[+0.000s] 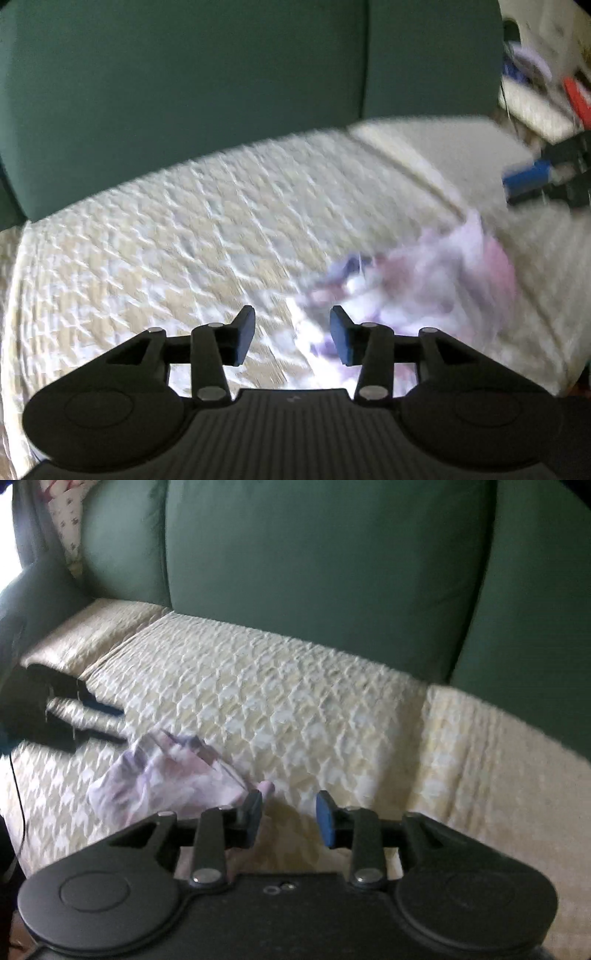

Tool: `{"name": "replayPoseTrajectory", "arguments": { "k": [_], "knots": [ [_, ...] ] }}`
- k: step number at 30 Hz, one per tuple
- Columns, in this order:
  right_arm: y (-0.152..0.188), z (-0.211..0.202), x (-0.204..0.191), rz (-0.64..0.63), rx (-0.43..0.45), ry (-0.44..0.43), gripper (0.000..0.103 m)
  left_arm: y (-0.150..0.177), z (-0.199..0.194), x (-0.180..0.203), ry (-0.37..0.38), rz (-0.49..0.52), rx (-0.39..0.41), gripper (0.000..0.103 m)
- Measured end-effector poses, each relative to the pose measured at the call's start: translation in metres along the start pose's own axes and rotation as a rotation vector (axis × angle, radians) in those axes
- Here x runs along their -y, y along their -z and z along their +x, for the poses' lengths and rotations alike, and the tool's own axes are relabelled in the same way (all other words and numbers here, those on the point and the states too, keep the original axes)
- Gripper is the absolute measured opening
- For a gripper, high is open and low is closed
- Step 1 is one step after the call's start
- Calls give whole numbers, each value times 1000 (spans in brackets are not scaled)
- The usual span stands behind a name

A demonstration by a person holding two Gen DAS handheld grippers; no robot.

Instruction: Fold clothes

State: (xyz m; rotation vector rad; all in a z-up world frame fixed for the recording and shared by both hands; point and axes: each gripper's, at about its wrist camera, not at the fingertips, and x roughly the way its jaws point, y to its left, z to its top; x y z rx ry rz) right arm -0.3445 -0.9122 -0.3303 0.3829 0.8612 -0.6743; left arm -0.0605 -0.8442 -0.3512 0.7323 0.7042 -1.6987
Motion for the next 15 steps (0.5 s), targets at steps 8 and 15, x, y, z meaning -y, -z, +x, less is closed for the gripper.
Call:
{"name": "replayPoseTrajectory", "arguments": {
  "k": [8, 15],
  "knots": [
    [3, 32, -52, -144, -98, -56, 103, 20, 15, 33, 115, 44, -76, 19],
    [25, 69, -38, -24, -191, -66, 103, 44, 35, 32, 99, 23, -143, 18]
  ]
}}
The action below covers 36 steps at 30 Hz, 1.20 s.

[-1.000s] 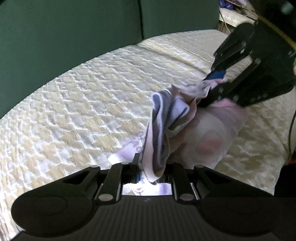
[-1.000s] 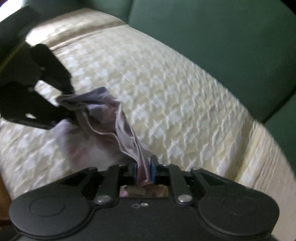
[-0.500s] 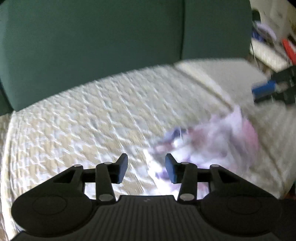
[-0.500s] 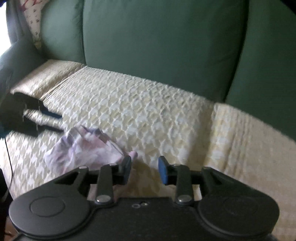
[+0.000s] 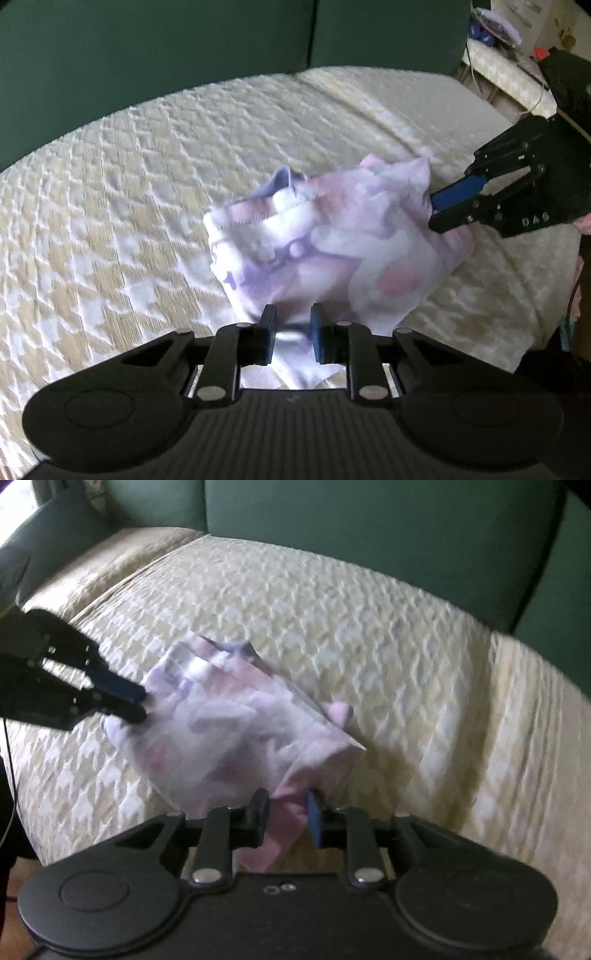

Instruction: Fold clothes

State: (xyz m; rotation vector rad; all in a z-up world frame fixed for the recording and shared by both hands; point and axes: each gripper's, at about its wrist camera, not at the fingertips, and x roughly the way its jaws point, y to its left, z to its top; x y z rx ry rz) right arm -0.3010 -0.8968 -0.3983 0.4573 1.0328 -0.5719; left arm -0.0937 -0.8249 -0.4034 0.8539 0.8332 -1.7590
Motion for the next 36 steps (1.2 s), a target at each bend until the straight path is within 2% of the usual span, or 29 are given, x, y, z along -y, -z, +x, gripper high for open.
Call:
{"name": "replayPoseTrajectory", "arguments": {
  "k": [6, 8, 9, 10, 12, 15, 19, 23, 25, 26, 28, 30, 32, 36],
  "knots": [
    [4, -4, 4, 64, 34, -17, 103, 2, -4, -3, -20, -59, 6, 22],
    [8, -14, 7, 110, 60, -49, 103, 3, -6, -4, -26, -79, 8, 36],
    [10, -18, 9, 139, 71, -70, 103, 3, -7, -5, -30, -89, 9, 58],
    [12, -19, 12, 173, 80, -96, 103, 4, -7, -5, -33, -98, 10, 71],
    [17, -17, 17, 239, 95, -125, 103, 4, -9, -6, -39, -118, 12, 72],
    [22, -4, 22, 320, 81, -126, 103, 6, -3, -13, -16, -202, 3, 72],
    [27, 15, 28, 435, 64, -149, 103, 5, 5, -19, 19, -283, -1, 77],
    [21, 22, 19, 459, 74, -170, 103, -1, 11, -18, 81, -325, 9, 76],
    [17, 24, 13, 443, 79, -156, 103, -2, 12, -18, 71, -346, 16, 68],
    [16, 24, 12, 439, 83, -152, 103, -2, 12, -17, 63, -356, 20, 62],
    [19, 21, 16, 463, 99, -175, 103, -1, 12, -17, 54, -381, 27, 32],
    [22, 18, 21, 482, 123, -212, 103, -3, 11, -15, 54, -395, 33, 26],
    [25, 12, 26, 494, 153, -244, 103, -12, 12, -7, 44, -366, 40, 23],
    [35, -13, 48, 509, 227, -223, 103, -59, 29, 37, 94, -275, 76, 22]
  ]
}}
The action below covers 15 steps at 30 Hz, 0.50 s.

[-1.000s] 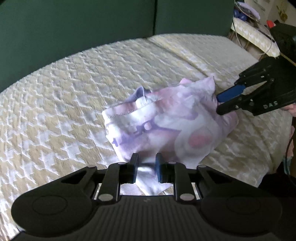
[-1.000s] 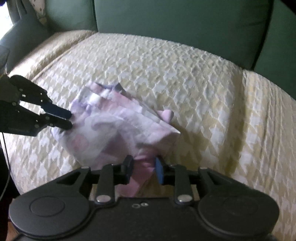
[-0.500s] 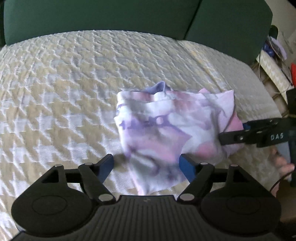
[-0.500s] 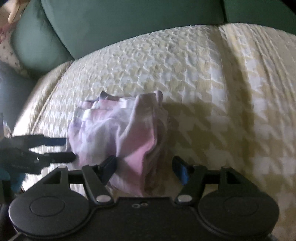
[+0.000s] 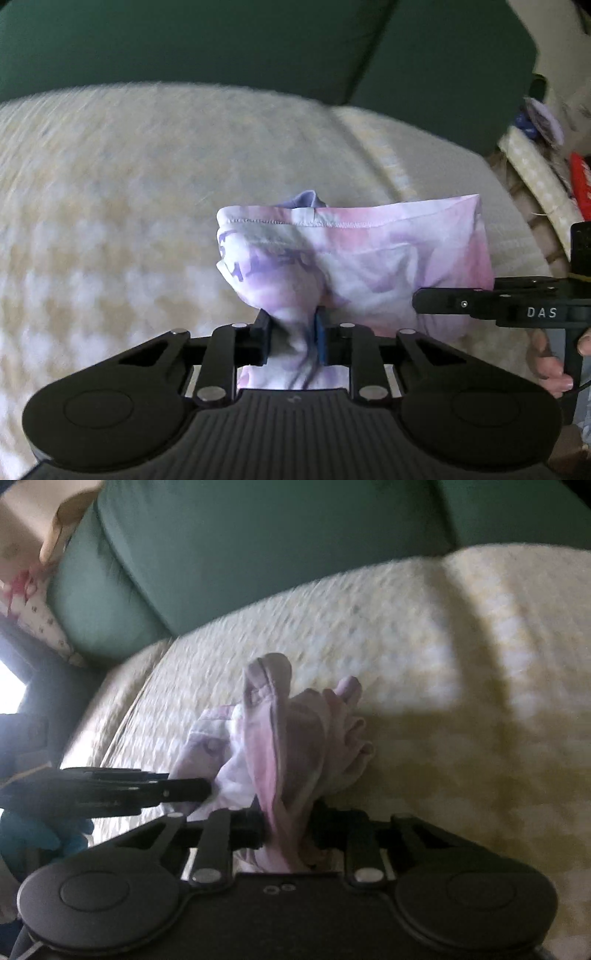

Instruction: Fold clothes

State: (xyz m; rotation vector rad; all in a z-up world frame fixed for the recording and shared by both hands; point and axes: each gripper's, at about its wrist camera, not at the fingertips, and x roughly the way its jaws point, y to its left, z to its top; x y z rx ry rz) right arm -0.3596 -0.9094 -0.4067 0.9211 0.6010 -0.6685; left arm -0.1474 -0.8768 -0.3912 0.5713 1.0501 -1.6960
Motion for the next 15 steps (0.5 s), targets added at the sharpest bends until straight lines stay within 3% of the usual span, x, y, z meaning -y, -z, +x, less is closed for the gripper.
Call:
{"name": "replayPoseTrajectory", "arguments": {
  "k": [8, 15],
  "knots": [
    [-25, -107, 99, 29, 144, 146, 103, -71, 72, 127, 138, 193, 29, 21],
    [-25, -155, 188, 111, 127, 282, 103, -77, 157, 215, 152, 319, -65, 21]
  ]
}}
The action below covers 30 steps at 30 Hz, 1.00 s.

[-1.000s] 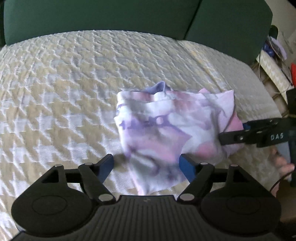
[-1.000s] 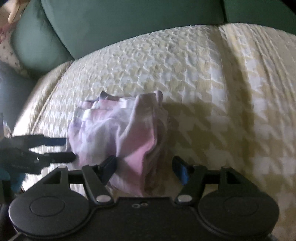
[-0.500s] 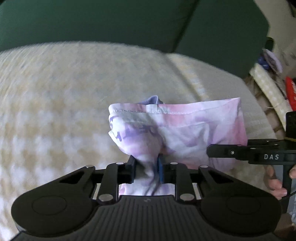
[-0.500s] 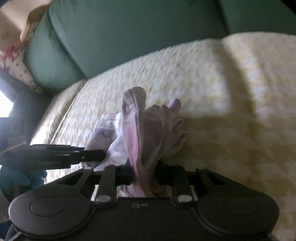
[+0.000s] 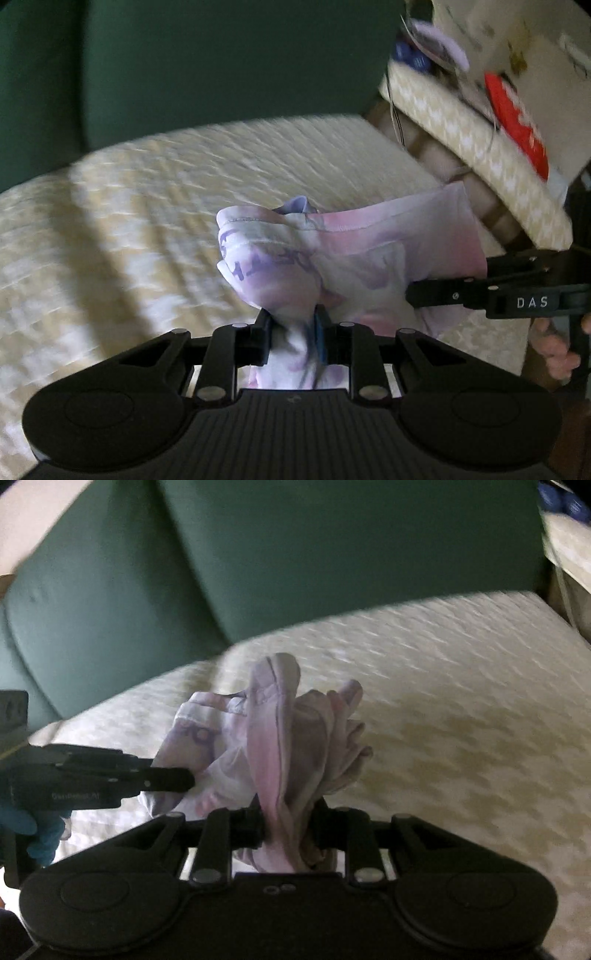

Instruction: Fold clothes

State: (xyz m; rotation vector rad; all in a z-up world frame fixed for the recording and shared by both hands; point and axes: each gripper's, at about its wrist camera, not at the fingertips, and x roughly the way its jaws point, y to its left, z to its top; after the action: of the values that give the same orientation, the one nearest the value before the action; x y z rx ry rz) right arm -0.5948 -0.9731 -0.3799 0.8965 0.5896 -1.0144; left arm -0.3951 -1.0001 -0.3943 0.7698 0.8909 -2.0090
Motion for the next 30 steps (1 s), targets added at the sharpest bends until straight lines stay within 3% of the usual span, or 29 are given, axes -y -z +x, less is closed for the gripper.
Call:
{"name": "replayPoseTrajectory", "arguments": {
  "k": [6, 10, 12, 16, 21, 26, 30],
  "knots": [
    [8, 0, 49, 79, -34, 66, 103, 0, 15, 10, -33, 70, -54, 27],
    [9, -22, 51, 62, 11, 114, 103, -4, -13, -2, -42, 62, -6, 29],
    [6, -40, 49, 30, 53, 145, 103, -8, -26, -2, -37, 78, 33, 29],
    [5, -60, 24, -141, 118, 141, 103, -5, -20, 20, -5, 158, 19, 29],
    [10, -26, -2, -287, 43, 201, 103, 9, 2, 35, -21, 209, -45, 28],
    [17, 11, 17, -213, -46, 236, 103, 15, 22, 31, -38, 170, -103, 26],
    [23, 20, 15, -206, -35, 249, 103, 15, 25, 30, -43, 160, -109, 26]
  ]
}}
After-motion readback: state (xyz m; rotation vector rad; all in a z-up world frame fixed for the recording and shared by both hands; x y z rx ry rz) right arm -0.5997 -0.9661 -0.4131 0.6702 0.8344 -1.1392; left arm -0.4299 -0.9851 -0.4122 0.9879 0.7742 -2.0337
